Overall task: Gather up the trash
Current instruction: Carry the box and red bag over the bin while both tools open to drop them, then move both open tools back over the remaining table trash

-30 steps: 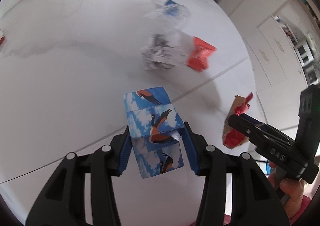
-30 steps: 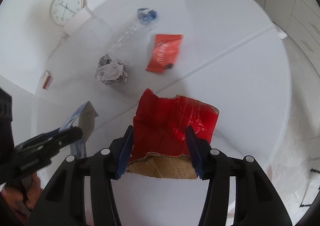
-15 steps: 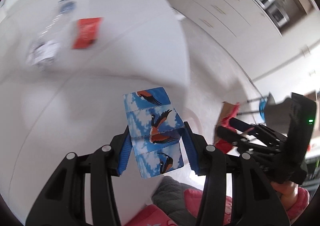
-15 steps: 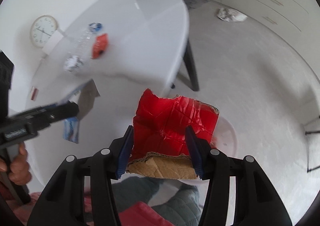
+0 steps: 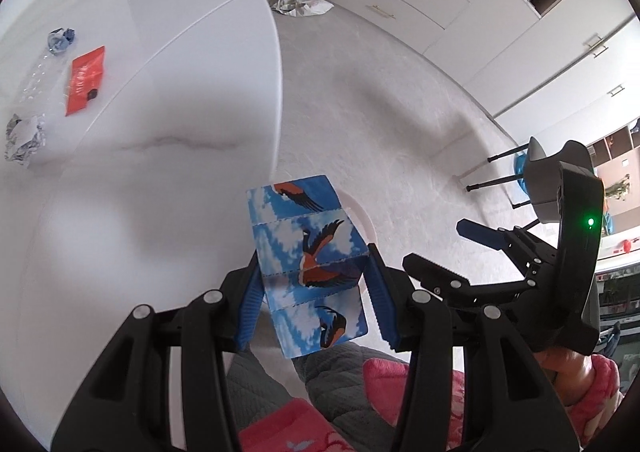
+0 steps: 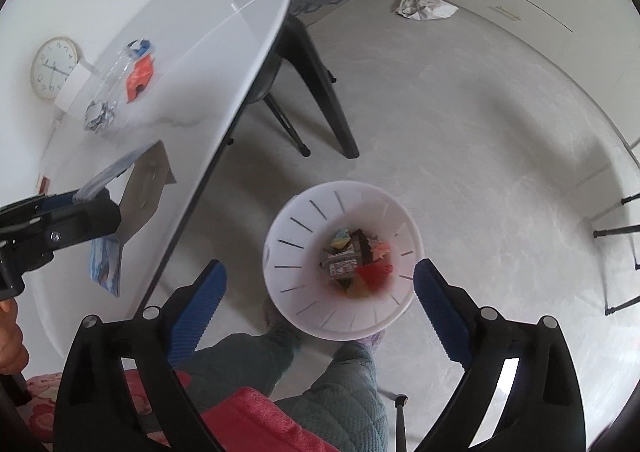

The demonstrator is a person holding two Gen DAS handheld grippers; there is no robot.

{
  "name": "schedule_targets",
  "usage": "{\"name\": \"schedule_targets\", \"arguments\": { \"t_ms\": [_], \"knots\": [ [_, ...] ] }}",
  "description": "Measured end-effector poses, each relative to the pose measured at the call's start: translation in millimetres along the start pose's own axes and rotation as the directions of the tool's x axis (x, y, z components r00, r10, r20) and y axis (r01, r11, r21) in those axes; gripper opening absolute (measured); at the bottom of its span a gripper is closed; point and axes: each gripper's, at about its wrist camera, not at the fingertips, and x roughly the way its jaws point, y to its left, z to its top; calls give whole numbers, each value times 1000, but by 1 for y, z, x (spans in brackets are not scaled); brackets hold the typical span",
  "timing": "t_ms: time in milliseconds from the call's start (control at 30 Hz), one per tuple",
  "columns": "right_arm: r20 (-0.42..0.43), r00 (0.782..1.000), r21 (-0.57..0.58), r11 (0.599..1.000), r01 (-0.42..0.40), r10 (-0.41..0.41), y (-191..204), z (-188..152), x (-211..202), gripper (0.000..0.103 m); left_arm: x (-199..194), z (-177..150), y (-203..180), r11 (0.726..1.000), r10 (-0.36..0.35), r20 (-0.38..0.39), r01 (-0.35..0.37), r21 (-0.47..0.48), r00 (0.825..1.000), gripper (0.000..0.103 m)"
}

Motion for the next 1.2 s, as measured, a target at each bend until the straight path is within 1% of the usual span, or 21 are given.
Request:
{"name": "schedule_targets", "arguments": {
  "t_ms": [133,267,300,333,367,400,467,500,567,700,1033,1200],
  "knots": [
    [8,1000,25,1000,10,-10,-14,-4,-4,96,3,0,-13,1000,0,0,0,17,1000,47],
    [11,1000,48,999,25,-26,-26,-7,-8,97,0,-1,-15,999,-6,-1,7,43,1000,47],
    [13,999,55,998,30,-31,-30,-8,-8,98,3,-2,-17,999,-11,-2,11,52,1000,51],
    [14,999,61,997,35,-36,-31,-8,-9,99,5,-3,-20,998,-14,-5,14,64,1000,58],
    [16,999,72,996,44,-45,-35,-9,-9,100,5,-4,-23,997,-9,-6,10,76,1000,78],
    [17,999,80,996,48,-49,-36,-9,-10,100,4,-4,-26,996,6,-1,-6,88,1000,89],
    [19,998,99,994,52,-54,-41,-9,-10,100,3,-4,-33,994,13,8,-14,110,1000,91],
    [19,998,110,993,52,-55,-44,-10,-11,100,2,-4,-35,993,17,10,-18,118,1000,95],
    [14,998,136,989,52,-54,-49,-10,-10,100,2,-3,-37,991,38,11,-39,128,999,95],
    [13,999,162,986,47,-50,-52,-10,-9,100,0,-2,-34,990,52,13,-54,127,999,95],
    [9,999,133,990,51,-53,-42,-7,-6,100,-6,-3,-29,993,67,22,-68,91,998,95],
    [5,999,117,992,47,-48,-32,-2,-2,100,-10,-3,-15,995,77,28,-79,58,997,95]
  ]
}}
